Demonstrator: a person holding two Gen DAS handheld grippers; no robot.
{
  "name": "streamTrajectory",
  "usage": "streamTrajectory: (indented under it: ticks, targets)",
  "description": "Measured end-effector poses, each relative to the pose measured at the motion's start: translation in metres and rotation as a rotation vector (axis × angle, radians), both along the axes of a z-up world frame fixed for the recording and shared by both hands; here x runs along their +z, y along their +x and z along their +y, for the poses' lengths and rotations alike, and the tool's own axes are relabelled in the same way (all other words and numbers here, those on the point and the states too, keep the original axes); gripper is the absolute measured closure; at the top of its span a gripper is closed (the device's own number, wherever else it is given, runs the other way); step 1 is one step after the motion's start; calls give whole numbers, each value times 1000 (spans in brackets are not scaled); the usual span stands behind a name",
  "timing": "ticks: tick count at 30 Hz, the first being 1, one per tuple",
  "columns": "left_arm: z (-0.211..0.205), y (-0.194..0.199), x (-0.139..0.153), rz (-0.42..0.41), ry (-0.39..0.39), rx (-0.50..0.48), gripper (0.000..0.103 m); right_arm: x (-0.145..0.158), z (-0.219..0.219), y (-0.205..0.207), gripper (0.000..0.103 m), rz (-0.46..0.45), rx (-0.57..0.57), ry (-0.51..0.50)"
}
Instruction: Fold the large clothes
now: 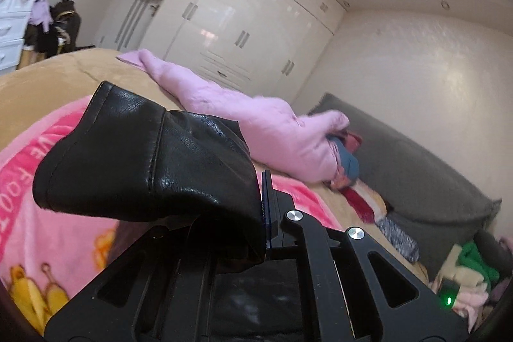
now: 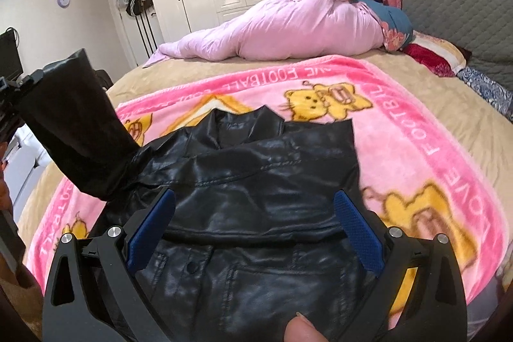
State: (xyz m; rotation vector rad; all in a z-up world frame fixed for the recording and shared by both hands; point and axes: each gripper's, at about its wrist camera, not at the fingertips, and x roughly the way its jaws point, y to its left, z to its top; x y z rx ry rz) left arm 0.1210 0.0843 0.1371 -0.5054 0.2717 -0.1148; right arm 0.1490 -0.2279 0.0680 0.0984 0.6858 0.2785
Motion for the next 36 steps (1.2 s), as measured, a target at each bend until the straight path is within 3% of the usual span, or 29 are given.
streamTrajectory:
  ticks: [9, 14, 21, 23, 28, 31, 36]
  targets:
    - [-73, 37, -40, 99, 130, -114, 102, 18, -39, 35, 5, -99, -8, -49]
    - [-111, 51, -74, 176, 190, -174, 102, 0, -65, 51, 5, -50, -34, 43]
    - [-148, 71, -113, 262, 285, -238, 100, -20, -96, 64, 4, 6, -104, 82]
    - [-160, 77, -126, 287, 319, -266, 94, -27, -108, 66, 4, 35, -129, 111]
    - [-189, 83, -149, 342, 380, -361, 33, -43, -134, 72, 4, 87, -197, 111]
    - [-205, 76, -157, 365, 423, -415, 12, -49, -143, 75, 4, 106, -215, 128]
    - [-207, 53, -153, 355, 464, -455, 10, -54, -152, 77, 5, 122, -227, 161]
